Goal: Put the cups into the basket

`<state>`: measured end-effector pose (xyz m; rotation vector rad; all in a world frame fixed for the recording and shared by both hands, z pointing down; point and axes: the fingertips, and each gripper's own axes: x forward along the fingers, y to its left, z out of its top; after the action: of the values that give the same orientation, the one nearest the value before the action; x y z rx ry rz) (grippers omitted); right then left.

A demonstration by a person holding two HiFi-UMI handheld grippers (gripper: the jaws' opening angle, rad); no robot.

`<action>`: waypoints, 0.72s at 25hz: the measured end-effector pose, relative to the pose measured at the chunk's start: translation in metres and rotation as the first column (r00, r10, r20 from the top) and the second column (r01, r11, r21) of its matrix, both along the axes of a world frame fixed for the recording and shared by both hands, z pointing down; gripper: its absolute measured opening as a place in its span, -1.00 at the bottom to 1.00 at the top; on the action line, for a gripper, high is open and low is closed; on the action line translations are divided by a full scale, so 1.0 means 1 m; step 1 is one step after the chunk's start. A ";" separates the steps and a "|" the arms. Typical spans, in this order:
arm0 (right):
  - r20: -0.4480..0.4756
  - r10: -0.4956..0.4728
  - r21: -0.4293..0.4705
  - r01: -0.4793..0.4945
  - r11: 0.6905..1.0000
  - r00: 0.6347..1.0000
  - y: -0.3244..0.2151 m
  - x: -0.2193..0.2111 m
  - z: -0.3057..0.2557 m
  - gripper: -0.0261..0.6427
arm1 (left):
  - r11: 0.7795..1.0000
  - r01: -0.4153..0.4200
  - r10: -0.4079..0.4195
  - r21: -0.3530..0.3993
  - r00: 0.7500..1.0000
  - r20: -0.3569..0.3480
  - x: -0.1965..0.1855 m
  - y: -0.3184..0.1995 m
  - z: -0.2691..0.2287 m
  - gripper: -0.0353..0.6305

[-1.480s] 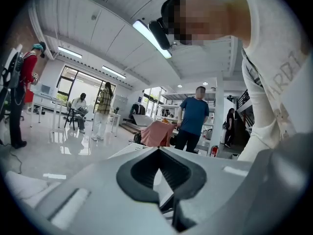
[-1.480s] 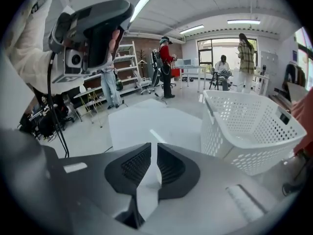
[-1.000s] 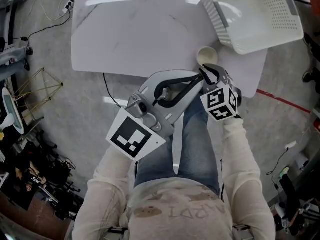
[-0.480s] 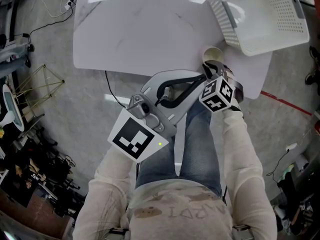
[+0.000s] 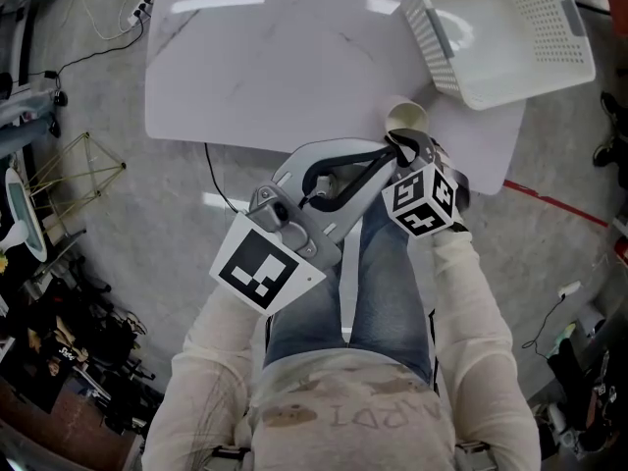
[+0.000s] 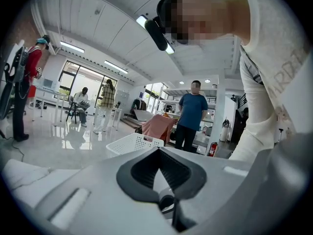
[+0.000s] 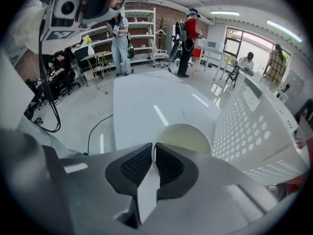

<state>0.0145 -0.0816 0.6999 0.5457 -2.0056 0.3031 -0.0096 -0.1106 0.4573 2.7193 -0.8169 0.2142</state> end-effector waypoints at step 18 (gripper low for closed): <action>0.158 0.039 0.192 -0.070 0.979 0.987 -0.009 0.037 -0.231 -0.78 | 0.983 -0.020 0.031 0.180 0.998 -0.062 0.060 -0.017 -0.148 -0.89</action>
<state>0.0517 -0.0906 0.4688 0.7219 -2.1869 0.1852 0.0503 -0.1281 0.3089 2.8888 -0.8198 0.0597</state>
